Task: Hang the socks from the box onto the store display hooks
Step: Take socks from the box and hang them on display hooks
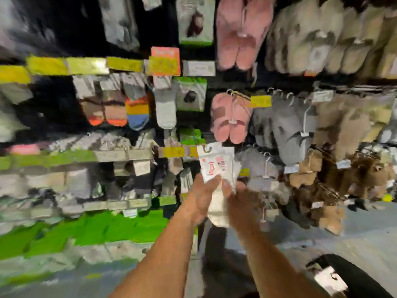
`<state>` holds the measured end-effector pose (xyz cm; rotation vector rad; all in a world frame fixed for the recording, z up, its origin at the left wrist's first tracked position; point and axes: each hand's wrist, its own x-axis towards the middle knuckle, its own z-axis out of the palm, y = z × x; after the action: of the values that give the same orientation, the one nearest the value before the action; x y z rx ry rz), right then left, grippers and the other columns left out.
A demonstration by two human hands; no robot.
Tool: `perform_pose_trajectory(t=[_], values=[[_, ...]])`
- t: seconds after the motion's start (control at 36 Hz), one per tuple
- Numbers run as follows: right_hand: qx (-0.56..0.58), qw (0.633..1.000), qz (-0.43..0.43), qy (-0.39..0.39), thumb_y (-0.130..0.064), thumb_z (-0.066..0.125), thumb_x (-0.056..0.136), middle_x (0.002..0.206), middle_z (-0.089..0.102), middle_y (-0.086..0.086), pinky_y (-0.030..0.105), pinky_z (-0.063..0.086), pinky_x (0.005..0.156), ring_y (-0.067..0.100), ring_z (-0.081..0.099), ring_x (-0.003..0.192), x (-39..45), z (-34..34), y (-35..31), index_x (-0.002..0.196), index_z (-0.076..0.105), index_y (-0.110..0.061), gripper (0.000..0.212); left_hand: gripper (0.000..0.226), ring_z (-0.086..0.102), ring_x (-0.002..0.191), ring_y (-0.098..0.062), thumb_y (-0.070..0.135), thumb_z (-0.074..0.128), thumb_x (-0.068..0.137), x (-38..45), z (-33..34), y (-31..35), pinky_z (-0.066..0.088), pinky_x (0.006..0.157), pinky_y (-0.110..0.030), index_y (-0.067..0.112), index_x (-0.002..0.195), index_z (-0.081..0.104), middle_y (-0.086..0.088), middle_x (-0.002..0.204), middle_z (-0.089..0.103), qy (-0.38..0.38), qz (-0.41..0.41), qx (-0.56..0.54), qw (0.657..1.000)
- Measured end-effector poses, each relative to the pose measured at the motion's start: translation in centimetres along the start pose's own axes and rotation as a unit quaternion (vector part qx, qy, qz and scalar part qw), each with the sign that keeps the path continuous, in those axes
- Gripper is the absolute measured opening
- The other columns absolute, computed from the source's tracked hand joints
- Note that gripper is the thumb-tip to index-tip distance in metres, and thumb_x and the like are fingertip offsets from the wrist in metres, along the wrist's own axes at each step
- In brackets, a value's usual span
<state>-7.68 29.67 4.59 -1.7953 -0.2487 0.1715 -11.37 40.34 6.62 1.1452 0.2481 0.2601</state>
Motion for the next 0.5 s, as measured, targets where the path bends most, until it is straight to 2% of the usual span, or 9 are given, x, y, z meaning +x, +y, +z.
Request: perform_pose_trajectory(t=[0.08, 0.11, 0.17, 0.22, 0.28, 0.33, 0.39, 0.44, 0.5], values=[[0.008, 0.998, -0.061, -0.007, -0.065, 0.054, 0.087, 0.115, 0.065, -0.007, 0.029, 0.046, 0.095, 0.016, 0.062, 0.103, 1.1, 6.8, -2.6, 0.117, 0.057, -0.037, 0.041, 0.028, 0.07, 0.109, -0.028, 0.009, 0.053, 0.103, 0.4, -6.3, 2.9, 0.058, 0.091, -0.038, 0.011, 0.13, 0.059, -0.011, 0.122, 0.072, 0.035, 0.023, 0.008, 0.999], [0.022, 0.998, -0.056, -0.009, -0.064, 0.056, 0.087, 0.111, 0.068, -0.005, 0.028, 0.049, 0.091, 0.014, 0.065, 0.097, 1.4, 8.6, -3.0, 0.113, 0.06, -0.036, 0.039, 0.031, 0.069, 0.113, -0.029, 0.011, 0.053, 0.104, 0.5, -7.9, 3.6, 0.056, 0.097, -0.042, 0.011, 0.134, 0.057, -0.012, 0.124, 0.071, 0.041, 0.026, 0.02, 0.999], [0.056, 0.997, -0.034, -0.027, -0.047, 0.061, 0.093, 0.098, 0.069, -0.002, 0.011, 0.047, 0.07, 0.005, 0.065, 0.081, 1.4, 11.6, -4.9, 0.11, 0.061, -0.024, 0.028, 0.033, 0.068, 0.115, -0.032, 0.015, 0.055, 0.103, 1.1, -10.8, 4.6, 0.052, 0.102, -0.049, 0.009, 0.135, 0.056, -0.012, 0.125, 0.071, 0.072, 0.043, 0.041, 0.996], [0.033, 0.997, -0.037, -0.056, -0.041, 0.06, 0.095, 0.089, 0.067, -0.006, 0.003, 0.04, 0.056, -0.003, 0.06, 0.073, 2.0, 13.8, -5.6, 0.106, 0.059, -0.025, 0.019, 0.031, 0.069, 0.112, -0.033, 0.017, 0.06, 0.101, 1.6, -13.1, 5.6, 0.052, 0.102, -0.052, 0.009, 0.13, 0.06, -0.013, 0.121, 0.072, 0.107, 0.049, 0.043, 0.992], [0.017, 0.996, -0.06, -0.066, -0.037, 0.062, 0.095, 0.085, 0.066, -0.008, 0.003, 0.038, 0.053, -0.005, 0.058, 0.067, 2.8, 15.3, -6.3, 0.103, 0.059, -0.024, 0.016, 0.027, 0.07, 0.11, -0.032, 0.017, 0.061, 0.1, 2.3, -15.0, 6.2, 0.054, 0.099, -0.051, 0.012, 0.126, 0.062, -0.013, 0.12, 0.073, 0.132, 0.053, 0.058, 0.988], [0.027, 0.994, -0.092, -0.05, -0.025, 0.065, 0.094, 0.075, 0.062, -0.006, 0.005, 0.037, 0.049, -0.006, 0.056, 0.056, 3.9, 16.6, -7.1, 0.089, 0.055, -0.02, 0.013, 0.028, 0.07, 0.111, -0.032, 0.021, 0.063, 0.098, 3.4, -16.3, 6.5, 0.053, 0.1, -0.053, 0.016, 0.125, 0.063, -0.011, 0.121, 0.073, 0.148, 0.059, 0.063, 0.985], [0.046, 0.993, -0.111, -0.009, -0.017, 0.069, 0.092, 0.064, 0.056, -0.004, 0.011, 0.036, 0.045, -0.001, 0.052, 0.049, 5.1, 17.7, -7.8, 0.074, 0.048, -0.02, 0.027, 0.04, 0.069, 0.113, -0.032, 0.033, 0.069, 0.089, 4.5, -17.0, 7.0, 0.051, 0.102, -0.057, 0.021, 0.127, 0.063, -0.008, 0.122, 0.072, 0.145, 0.065, 0.073, 0.985], [0.063, 0.992, -0.107, 0.011, -0.015, 0.071, 0.09, 0.064, 0.054, -0.004, 0.009, 0.035, 0.045, -0.002, 0.052, 0.048, 6.2, 18.6, -8.0, 0.073, 0.045, -0.022, 0.031, 0.039, 0.069, 0.114, -0.031, 0.031, 0.071, 0.089, 5.5, -16.9, 7.3, 0.051, 0.102, -0.055, 0.021, 0.126, 0.065, -0.008, 0.122, 0.073, 0.145, 0.078, 0.063, 0.984], [0.073, 0.992, -0.104, 0.017, -0.019, 0.07, 0.091, 0.072, 0.057, -0.002, 0.007, 0.038, 0.048, -0.008, 0.053, 0.052, 7.1, 19.1, -8.1, 0.08, 0.048, -0.02, 0.024, 0.036, 0.069, 0.113, -0.031, 0.022, 0.072, 0.092, 6.6, -16.6, 7.6, 0.053, 0.101, -0.052, 0.018, 0.127, 0.064, -0.009, 0.121, 0.073, 0.143, 0.089, 0.039, 0.985]])
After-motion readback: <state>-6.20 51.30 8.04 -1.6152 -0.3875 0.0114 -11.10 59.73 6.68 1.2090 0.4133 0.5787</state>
